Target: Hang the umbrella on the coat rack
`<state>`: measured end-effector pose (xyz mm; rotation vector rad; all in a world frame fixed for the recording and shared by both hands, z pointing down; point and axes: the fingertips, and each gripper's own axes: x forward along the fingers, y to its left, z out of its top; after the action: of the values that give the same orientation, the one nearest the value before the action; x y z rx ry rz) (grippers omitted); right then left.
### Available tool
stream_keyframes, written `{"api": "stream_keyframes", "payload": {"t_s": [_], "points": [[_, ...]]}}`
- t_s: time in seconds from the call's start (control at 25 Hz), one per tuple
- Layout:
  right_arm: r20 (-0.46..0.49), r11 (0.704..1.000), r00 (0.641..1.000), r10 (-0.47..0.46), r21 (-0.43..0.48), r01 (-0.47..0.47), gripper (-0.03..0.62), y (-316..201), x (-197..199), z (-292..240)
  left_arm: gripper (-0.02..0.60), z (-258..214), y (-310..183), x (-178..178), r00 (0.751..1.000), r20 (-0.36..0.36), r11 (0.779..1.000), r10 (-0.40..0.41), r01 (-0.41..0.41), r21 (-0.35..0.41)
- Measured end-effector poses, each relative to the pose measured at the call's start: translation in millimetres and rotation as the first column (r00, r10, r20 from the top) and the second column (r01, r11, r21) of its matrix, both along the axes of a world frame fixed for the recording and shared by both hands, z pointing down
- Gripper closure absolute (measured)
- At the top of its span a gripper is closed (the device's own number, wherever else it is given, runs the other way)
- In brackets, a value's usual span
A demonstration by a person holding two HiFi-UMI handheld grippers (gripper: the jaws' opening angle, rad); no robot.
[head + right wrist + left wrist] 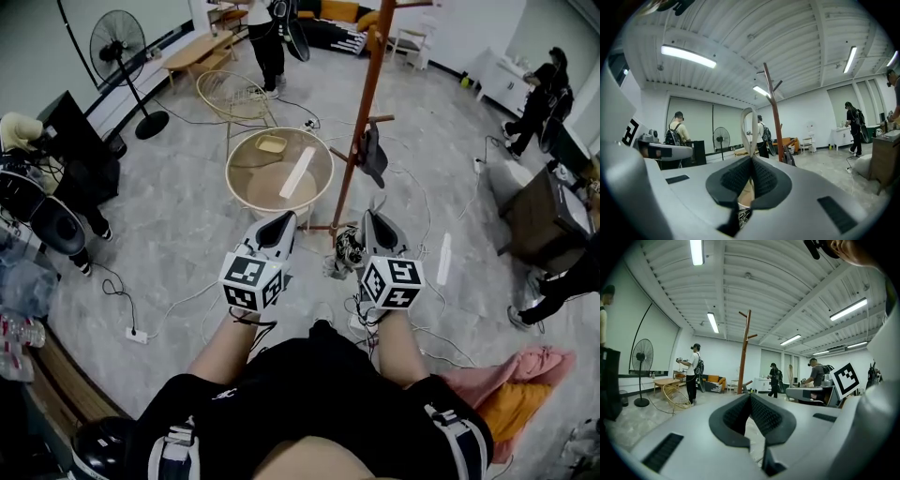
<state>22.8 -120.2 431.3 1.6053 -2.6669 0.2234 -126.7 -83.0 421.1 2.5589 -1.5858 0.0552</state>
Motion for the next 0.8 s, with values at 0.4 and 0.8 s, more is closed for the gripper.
{"api": "stream_keyframes", "payload": {"t_s": [0.4,0.8], "points": [[-0.018,0.996,0.996,-0.09,-0.03,0.089,0.577,-149,10,19,0.565,-8,-147,37,0.999,0.026,0.999,-0.04,0.041,-0.008],[-0.103,0.991,0.99,-0.099,-0.104,0.088,0.577,-243,13,65,0.565,5,-226,56,0.998,0.046,0.998,-0.052,0.054,-0.043]]}}
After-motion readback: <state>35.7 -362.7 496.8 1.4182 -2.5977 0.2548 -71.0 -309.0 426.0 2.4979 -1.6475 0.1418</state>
